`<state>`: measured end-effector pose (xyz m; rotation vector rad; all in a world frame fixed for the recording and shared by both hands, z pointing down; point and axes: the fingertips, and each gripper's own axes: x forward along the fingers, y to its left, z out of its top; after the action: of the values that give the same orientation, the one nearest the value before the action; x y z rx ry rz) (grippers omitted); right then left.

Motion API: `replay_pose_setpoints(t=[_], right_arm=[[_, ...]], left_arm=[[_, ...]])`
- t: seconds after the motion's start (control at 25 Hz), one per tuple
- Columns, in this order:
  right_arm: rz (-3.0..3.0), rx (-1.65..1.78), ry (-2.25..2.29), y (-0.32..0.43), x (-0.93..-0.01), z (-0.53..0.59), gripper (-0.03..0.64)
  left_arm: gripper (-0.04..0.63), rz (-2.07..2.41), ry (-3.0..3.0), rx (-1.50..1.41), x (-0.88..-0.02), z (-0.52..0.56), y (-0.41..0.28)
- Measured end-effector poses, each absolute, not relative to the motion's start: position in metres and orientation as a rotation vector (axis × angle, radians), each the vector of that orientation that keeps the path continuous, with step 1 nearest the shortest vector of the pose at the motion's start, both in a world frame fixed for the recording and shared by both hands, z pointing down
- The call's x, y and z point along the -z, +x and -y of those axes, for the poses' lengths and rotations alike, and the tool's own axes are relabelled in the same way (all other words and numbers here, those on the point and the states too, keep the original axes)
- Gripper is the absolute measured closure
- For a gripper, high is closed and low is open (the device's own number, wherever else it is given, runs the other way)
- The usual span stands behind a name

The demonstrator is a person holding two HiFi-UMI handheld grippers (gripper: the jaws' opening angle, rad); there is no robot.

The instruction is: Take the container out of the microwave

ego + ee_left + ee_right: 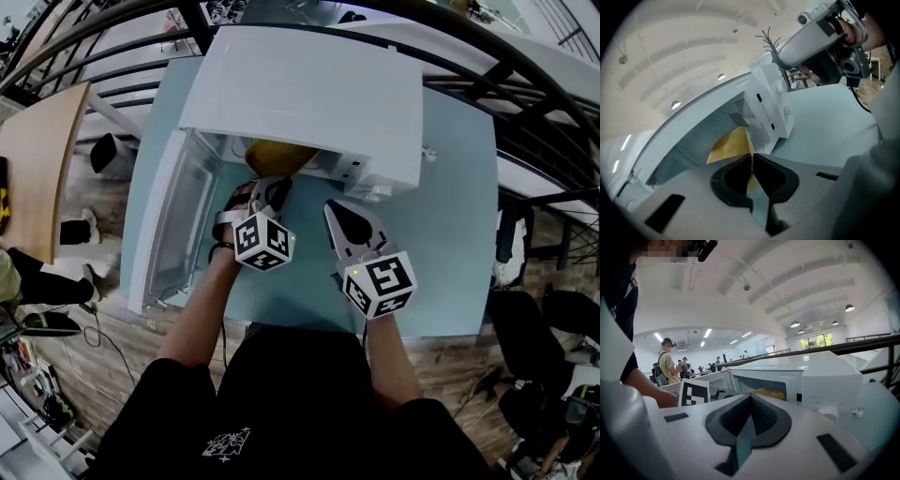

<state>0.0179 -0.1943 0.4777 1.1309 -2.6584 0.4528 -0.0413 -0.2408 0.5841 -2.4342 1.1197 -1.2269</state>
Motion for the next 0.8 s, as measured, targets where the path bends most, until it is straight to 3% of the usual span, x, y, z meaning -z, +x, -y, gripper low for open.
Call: replay_pose_setpoints(t=[0.8], right_arm=[[2.629, -0.438, 1.102, 0.02, -0.484, 0.161, 0.611]], left_arm=[[0.569, -1.107, -2.465, 1.239, -0.579, 0.182, -0.04]])
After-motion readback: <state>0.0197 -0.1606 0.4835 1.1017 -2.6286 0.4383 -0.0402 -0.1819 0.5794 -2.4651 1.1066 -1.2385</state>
